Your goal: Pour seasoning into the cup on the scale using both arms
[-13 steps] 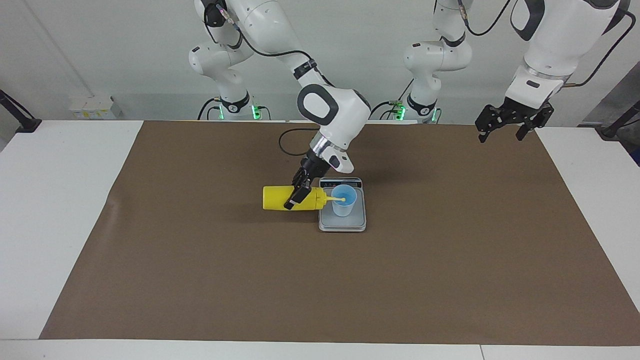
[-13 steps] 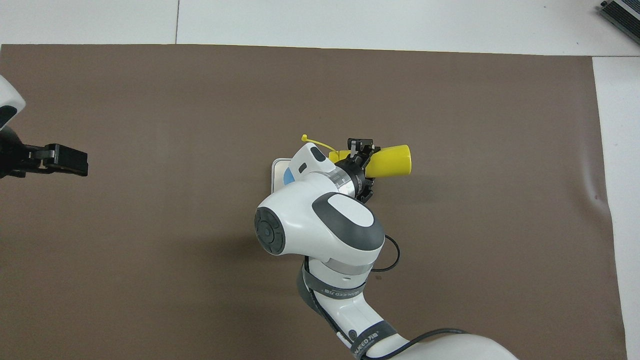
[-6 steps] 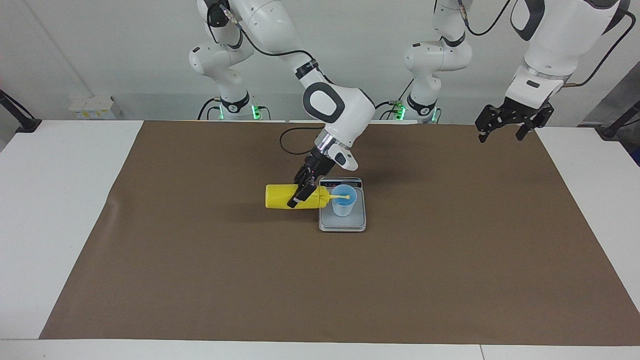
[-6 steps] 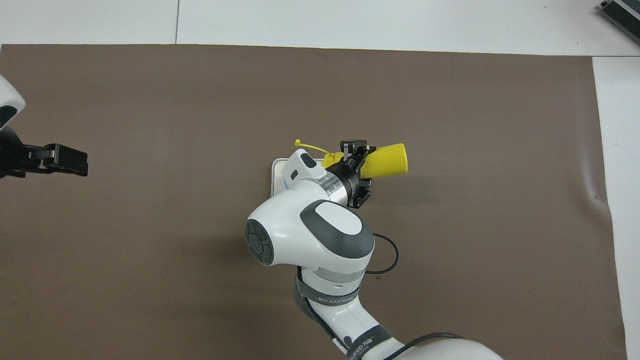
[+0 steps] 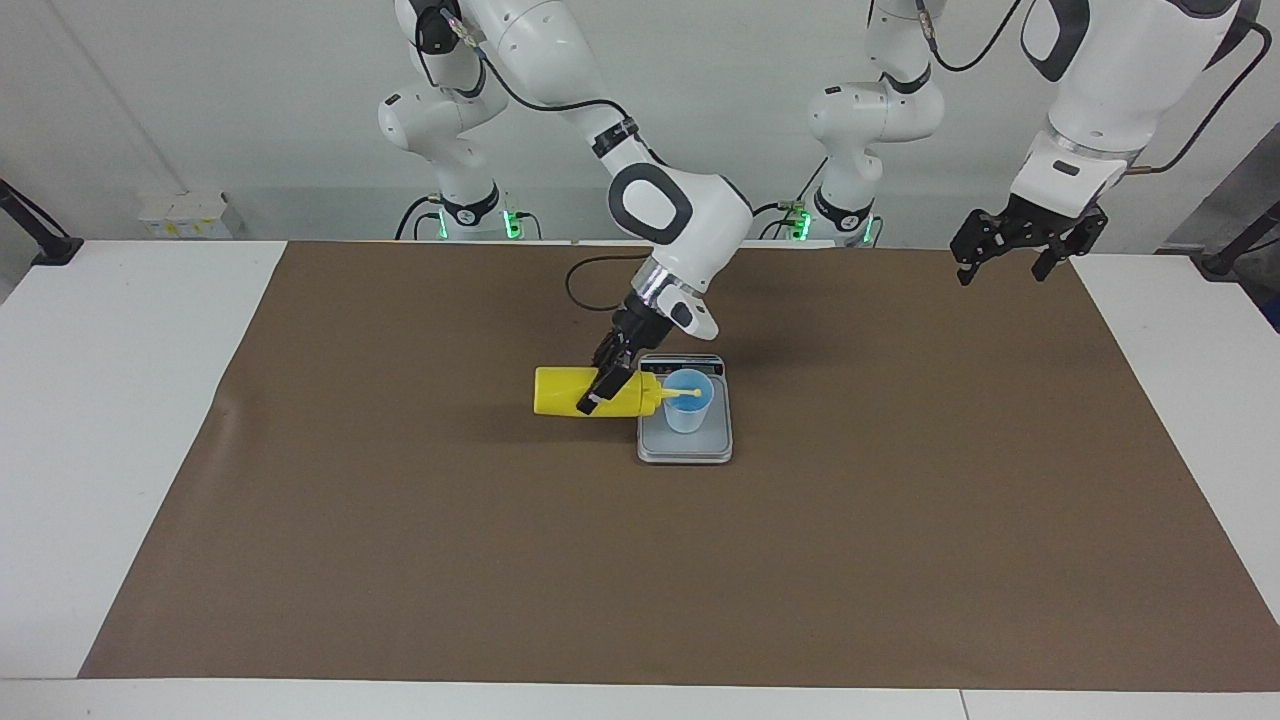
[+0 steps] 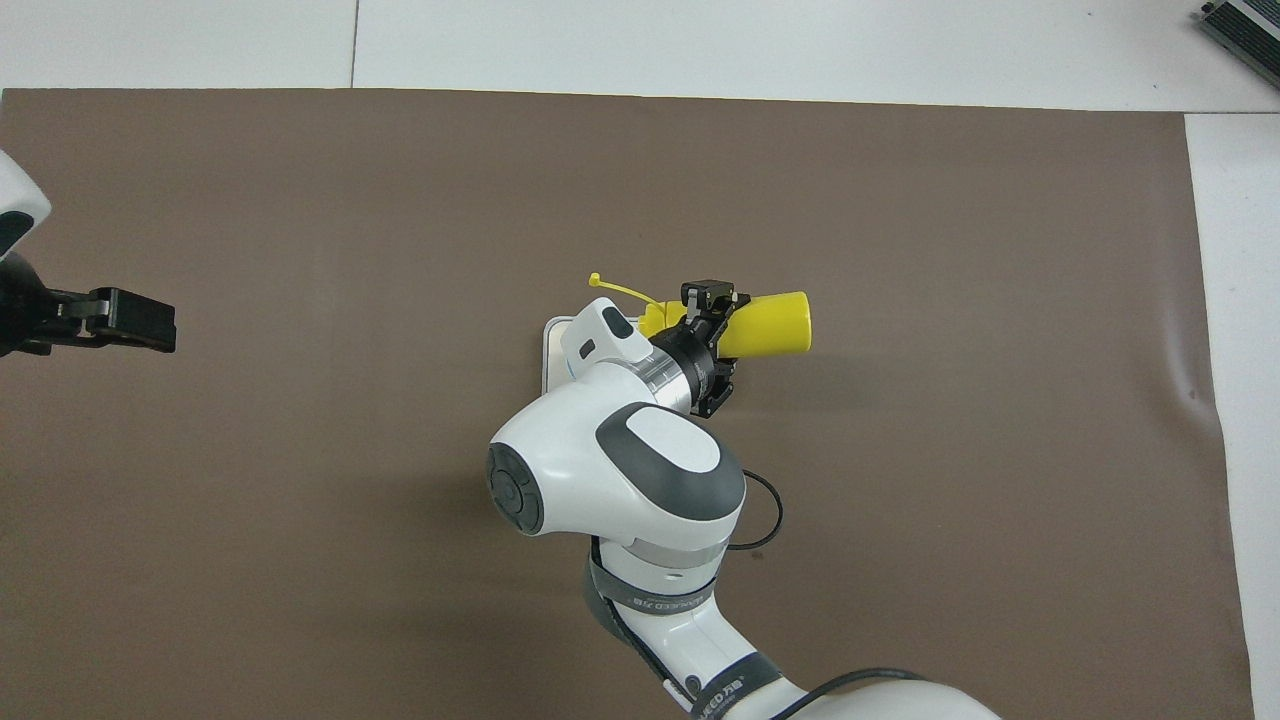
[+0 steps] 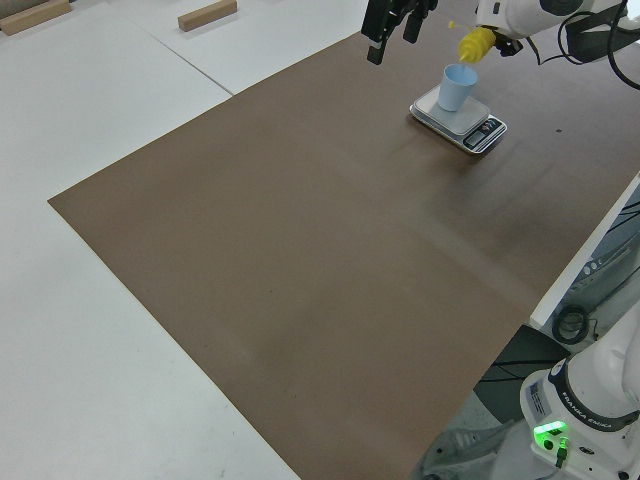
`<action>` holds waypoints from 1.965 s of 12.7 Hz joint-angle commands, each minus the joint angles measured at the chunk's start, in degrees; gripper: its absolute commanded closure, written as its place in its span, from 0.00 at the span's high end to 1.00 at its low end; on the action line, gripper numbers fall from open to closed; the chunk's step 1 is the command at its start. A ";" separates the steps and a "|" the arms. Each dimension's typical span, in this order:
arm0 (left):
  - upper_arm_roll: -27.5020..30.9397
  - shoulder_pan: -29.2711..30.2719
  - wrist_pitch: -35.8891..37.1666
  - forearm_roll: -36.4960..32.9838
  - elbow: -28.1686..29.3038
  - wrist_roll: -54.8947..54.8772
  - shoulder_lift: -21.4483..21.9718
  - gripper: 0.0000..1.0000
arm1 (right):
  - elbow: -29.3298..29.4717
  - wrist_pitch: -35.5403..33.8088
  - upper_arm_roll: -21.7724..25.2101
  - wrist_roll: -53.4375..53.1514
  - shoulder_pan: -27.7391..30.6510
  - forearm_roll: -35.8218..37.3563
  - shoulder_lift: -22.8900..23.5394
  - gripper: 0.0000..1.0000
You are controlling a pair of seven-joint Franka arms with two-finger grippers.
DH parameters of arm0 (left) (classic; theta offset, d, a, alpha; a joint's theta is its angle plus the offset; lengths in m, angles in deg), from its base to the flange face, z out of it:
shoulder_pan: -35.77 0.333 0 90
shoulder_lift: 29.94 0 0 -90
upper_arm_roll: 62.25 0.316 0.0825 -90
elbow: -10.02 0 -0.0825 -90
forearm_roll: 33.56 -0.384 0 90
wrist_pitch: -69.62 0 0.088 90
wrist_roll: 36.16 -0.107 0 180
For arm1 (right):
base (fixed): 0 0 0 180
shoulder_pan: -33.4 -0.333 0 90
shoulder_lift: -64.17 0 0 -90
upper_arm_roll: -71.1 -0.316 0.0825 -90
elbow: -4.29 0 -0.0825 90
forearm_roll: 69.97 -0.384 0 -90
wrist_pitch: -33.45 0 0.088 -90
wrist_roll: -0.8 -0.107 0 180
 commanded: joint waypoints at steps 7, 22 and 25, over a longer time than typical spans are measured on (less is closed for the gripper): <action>-0.09 0.66 -0.02 0.88 1.86 -0.04 1.73 1.00 | -10.73 14.27 -0.54 -0.15 7.65 -15.84 -11.04 0.00; -0.09 0.66 -0.02 0.88 1.86 -0.13 1.73 1.00 | -24.28 43.13 -0.71 38.47 24.09 -60.89 -13.68 0.00; -0.09 0.66 -0.02 0.88 1.86 -0.04 1.73 1.00 | -24.72 43.13 -0.54 57.78 26.73 -81.35 -13.77 0.00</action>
